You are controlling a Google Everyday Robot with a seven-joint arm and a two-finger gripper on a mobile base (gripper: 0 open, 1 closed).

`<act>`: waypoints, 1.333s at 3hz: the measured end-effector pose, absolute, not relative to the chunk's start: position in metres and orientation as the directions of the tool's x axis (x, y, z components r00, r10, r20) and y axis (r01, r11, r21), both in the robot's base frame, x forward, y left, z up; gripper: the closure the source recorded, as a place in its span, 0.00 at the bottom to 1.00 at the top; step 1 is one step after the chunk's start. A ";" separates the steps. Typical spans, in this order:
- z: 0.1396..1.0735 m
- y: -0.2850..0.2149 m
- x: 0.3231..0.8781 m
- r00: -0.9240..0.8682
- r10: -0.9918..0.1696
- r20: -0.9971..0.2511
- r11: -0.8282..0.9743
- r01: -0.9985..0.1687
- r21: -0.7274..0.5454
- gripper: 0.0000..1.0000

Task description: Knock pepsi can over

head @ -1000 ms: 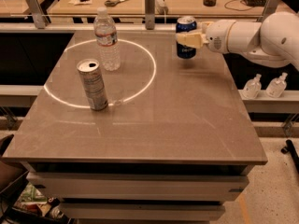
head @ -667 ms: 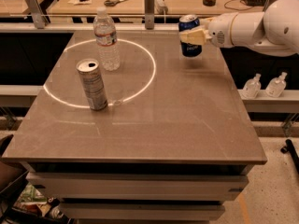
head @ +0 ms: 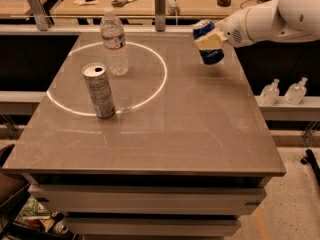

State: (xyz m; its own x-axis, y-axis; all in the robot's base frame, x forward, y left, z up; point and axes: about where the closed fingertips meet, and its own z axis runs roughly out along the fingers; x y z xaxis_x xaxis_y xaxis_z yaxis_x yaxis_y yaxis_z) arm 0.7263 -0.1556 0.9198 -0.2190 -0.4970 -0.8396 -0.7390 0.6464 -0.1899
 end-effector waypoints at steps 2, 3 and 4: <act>0.911 -0.151 0.710 -0.283 -0.674 -0.683 0.590 -0.763 -0.266 1.00; 0.903 -0.145 0.702 -0.312 -0.758 -0.572 0.548 -0.781 -0.300 1.00; 0.890 -0.134 0.698 -0.324 -0.814 -0.482 0.501 -0.812 -0.300 1.00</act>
Offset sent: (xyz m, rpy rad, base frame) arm -0.0285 0.0029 -0.0089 -0.3846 0.1401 0.0066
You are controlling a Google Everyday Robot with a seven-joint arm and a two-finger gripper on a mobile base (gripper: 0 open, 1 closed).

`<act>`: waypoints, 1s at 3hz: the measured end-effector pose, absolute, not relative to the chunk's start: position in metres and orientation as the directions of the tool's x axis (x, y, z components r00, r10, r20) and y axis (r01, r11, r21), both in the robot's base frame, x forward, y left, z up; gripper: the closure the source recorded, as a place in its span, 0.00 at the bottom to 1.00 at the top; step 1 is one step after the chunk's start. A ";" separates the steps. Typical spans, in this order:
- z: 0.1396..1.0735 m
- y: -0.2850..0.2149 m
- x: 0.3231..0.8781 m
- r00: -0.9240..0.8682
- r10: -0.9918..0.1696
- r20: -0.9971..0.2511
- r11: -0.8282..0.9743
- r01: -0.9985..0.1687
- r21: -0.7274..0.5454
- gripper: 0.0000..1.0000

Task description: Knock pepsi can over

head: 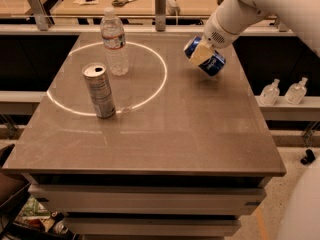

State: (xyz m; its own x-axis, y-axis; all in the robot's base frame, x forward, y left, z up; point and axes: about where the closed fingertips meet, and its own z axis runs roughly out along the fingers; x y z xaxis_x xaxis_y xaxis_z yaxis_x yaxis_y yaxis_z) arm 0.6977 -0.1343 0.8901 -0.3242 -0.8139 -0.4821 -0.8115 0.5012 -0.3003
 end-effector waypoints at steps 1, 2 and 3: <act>0.871 -0.119 0.695 -0.320 -0.841 -0.437 0.459 -0.849 -0.262 1.00; 0.850 -0.101 0.695 -0.302 -0.844 -0.442 0.422 -0.884 -0.202 1.00; 0.831 -0.081 0.699 -0.273 -0.818 -0.506 0.383 -0.915 -0.125 1.00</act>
Offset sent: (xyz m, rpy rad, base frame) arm -0.0033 0.0570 -0.0632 0.0543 0.1870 0.1616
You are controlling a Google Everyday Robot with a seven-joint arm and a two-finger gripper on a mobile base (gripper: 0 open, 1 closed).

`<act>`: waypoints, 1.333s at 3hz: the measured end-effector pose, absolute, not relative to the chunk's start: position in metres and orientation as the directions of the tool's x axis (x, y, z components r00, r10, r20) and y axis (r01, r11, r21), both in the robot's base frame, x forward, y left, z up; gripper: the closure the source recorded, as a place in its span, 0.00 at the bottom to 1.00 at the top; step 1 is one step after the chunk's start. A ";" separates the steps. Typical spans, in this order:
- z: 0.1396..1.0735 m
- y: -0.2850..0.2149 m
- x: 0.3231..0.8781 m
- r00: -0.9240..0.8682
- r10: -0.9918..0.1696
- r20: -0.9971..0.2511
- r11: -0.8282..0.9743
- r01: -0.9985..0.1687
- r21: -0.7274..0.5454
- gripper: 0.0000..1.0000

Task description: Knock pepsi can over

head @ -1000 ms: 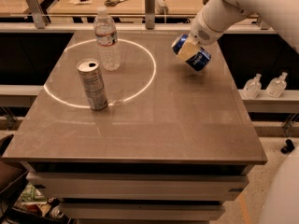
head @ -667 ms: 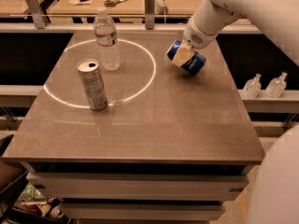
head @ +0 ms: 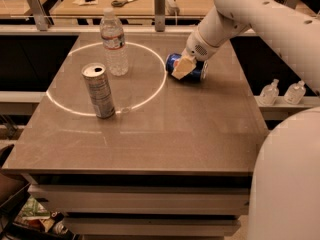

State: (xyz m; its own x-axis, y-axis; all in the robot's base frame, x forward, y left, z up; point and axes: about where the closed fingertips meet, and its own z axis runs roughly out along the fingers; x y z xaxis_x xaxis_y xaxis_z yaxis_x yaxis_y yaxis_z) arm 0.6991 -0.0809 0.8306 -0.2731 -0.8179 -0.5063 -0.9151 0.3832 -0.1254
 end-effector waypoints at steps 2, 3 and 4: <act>0.833 -0.080 0.699 -0.273 -0.819 -0.505 0.381 -0.916 -0.122 0.82; 0.835 -0.080 0.699 -0.273 -0.819 -0.505 0.381 -0.916 -0.123 0.59; 0.833 -0.078 0.699 -0.273 -0.819 -0.504 0.379 -0.918 -0.120 0.36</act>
Offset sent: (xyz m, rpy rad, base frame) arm 0.0000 0.0000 0.0041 0.0001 0.0000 0.0001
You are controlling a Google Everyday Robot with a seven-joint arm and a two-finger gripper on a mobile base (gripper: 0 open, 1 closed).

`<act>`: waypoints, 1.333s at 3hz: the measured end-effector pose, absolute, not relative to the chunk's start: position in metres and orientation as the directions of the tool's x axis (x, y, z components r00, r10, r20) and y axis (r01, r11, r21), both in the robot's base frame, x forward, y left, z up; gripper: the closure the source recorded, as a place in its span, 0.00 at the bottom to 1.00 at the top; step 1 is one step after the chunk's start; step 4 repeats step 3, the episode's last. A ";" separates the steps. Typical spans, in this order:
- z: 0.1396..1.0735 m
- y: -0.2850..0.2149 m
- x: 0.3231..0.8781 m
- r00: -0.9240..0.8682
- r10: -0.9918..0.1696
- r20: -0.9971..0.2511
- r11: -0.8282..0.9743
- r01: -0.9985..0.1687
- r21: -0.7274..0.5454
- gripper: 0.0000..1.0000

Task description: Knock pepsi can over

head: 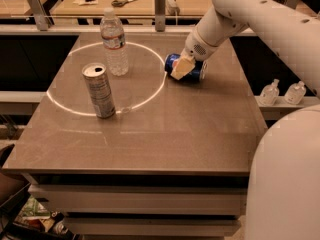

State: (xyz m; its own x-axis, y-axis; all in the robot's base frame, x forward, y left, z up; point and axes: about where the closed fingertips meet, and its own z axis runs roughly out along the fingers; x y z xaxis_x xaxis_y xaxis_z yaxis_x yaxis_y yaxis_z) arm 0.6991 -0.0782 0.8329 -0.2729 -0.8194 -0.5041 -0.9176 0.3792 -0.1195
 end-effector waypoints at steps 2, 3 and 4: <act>0.833 -0.076 0.699 -0.273 -0.820 -0.503 0.377 -0.919 -0.116 0.00; 0.833 -0.076 0.699 -0.273 -0.820 -0.503 0.377 -0.919 -0.116 0.00; 0.833 -0.076 0.699 -0.273 -0.820 -0.503 0.377 -0.919 -0.116 0.00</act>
Offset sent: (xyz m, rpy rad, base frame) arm 0.0000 0.0001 0.0023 0.0000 0.0001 0.0001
